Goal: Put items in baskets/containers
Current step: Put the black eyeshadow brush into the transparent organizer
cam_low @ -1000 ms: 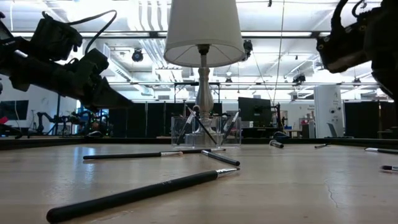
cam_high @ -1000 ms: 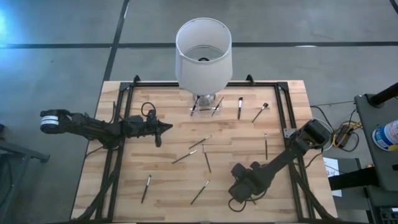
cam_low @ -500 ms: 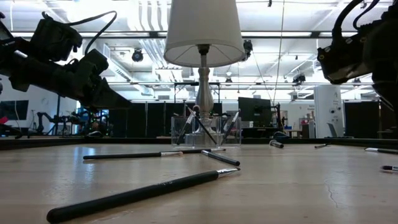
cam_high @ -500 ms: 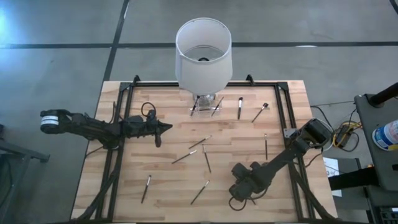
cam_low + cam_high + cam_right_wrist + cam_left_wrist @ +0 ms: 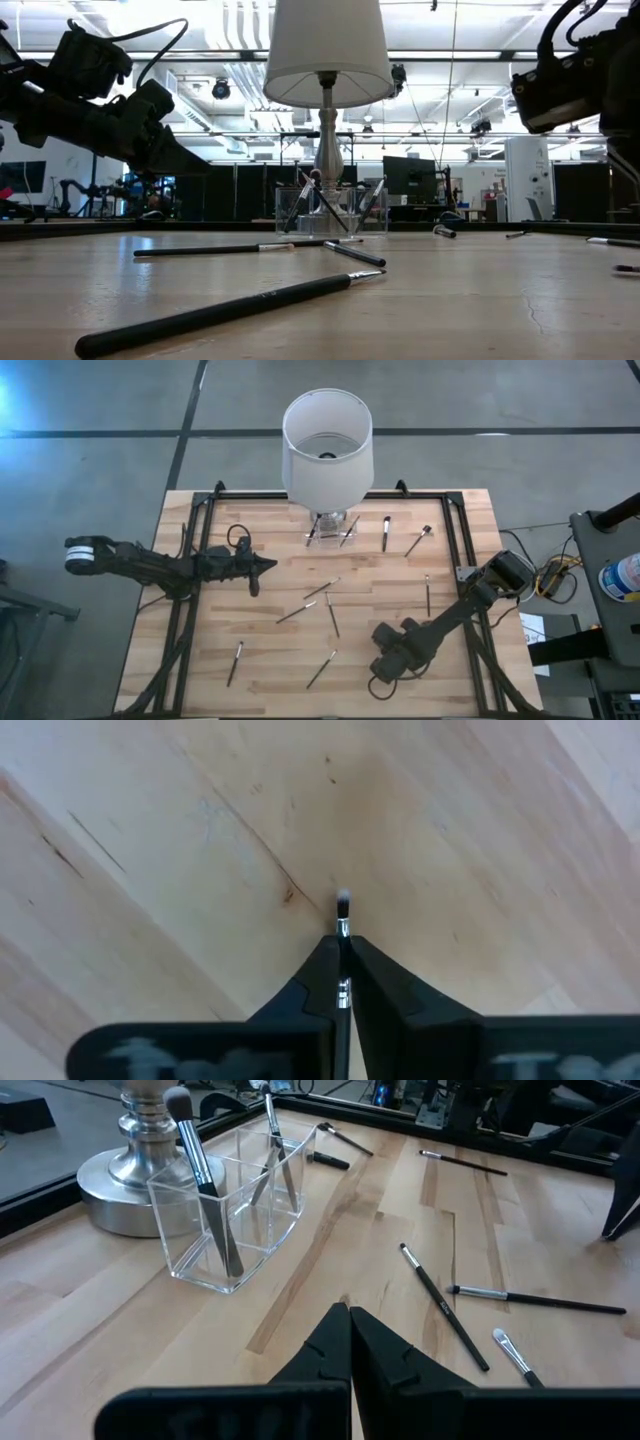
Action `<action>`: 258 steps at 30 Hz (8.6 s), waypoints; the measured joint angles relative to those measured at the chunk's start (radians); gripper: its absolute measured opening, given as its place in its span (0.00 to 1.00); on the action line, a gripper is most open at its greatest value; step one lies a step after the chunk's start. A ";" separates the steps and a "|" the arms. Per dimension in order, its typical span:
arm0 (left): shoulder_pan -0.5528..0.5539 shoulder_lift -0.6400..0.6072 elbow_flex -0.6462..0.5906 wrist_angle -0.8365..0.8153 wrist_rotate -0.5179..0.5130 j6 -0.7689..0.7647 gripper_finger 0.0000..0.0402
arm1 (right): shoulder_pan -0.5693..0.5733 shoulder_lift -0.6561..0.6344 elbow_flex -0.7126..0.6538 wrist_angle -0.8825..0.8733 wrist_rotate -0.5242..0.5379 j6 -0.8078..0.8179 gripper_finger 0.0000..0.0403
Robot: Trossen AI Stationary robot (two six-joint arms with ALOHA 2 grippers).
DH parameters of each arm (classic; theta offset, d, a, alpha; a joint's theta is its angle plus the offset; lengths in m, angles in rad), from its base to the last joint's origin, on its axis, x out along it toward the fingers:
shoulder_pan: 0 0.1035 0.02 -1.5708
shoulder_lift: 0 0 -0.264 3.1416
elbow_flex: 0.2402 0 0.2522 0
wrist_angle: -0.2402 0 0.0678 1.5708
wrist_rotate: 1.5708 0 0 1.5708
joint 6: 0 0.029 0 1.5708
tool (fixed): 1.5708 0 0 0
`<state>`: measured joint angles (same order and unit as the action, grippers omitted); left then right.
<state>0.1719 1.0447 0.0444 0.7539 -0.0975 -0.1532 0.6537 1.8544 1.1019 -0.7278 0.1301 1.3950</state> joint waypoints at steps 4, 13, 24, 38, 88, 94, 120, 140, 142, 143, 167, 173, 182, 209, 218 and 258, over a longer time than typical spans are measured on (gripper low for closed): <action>0.000 0.000 0.000 0.000 0.000 -0.002 0.00 | 0.000 -0.022 0.003 0.000 0.027 -0.042 0.03; 0.000 0.000 0.000 -0.001 0.000 -0.002 0.00 | 0.001 -0.144 -0.015 0.056 0.323 -0.195 0.03; 0.000 0.000 0.000 0.001 0.000 -0.003 0.00 | -0.173 -0.267 -0.264 0.925 0.715 -0.932 0.03; 0.000 0.001 0.000 0.000 0.000 -0.002 0.00 | -0.687 -0.264 -0.532 1.842 0.641 -1.335 0.03; -0.118 0.001 0.170 -0.402 -0.025 -0.025 0.00 | -0.859 -0.246 -0.469 1.428 0.541 -1.095 0.27; -0.281 0.004 0.257 -0.545 -0.072 -0.076 0.00 | -0.772 -0.372 -0.482 1.169 0.559 -1.133 0.10; -0.422 0.541 0.781 -0.926 -0.210 -0.295 0.23 | -0.463 -0.511 -0.596 1.187 0.815 -1.216 0.02; -0.367 0.744 0.910 -0.949 -0.168 -0.215 0.23 | -0.461 -0.511 -0.599 1.186 0.813 -1.223 0.02; -0.367 0.743 0.913 -0.953 -0.164 -0.215 0.23 | -0.461 -0.511 -0.599 1.186 0.813 -1.223 0.02; -0.367 0.741 0.913 -0.954 -0.162 -0.215 0.23 | -0.461 -0.511 -0.599 1.186 0.813 -1.223 0.02; -0.412 0.683 0.911 -0.813 -0.096 -0.391 0.24 | -0.460 -0.511 -0.599 1.181 0.812 -1.219 0.02; -0.414 0.683 0.923 -0.814 -0.110 -0.399 0.24 | -0.460 -0.511 -0.599 1.181 0.811 -1.219 0.02; -0.418 0.772 1.003 -0.869 -0.102 -0.384 0.24 | -0.459 -0.511 -0.599 1.181 0.809 -1.215 0.02; -0.413 0.914 1.125 -1.037 -0.070 -0.292 0.16 | -0.451 -0.511 -0.599 1.179 0.804 -1.215 0.02; -0.416 0.900 1.116 -1.121 -0.032 -0.222 0.02 | -0.448 -0.511 -0.599 1.179 0.804 -1.215 0.02; -0.504 0.750 1.110 -1.364 -0.113 -0.170 0.00 | -0.448 -0.511 -0.599 1.175 0.805 -1.215 0.02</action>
<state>-0.3321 1.7950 1.1549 -0.6098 -0.2108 -0.3229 0.2054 1.3437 0.5026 0.4475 0.9352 0.1801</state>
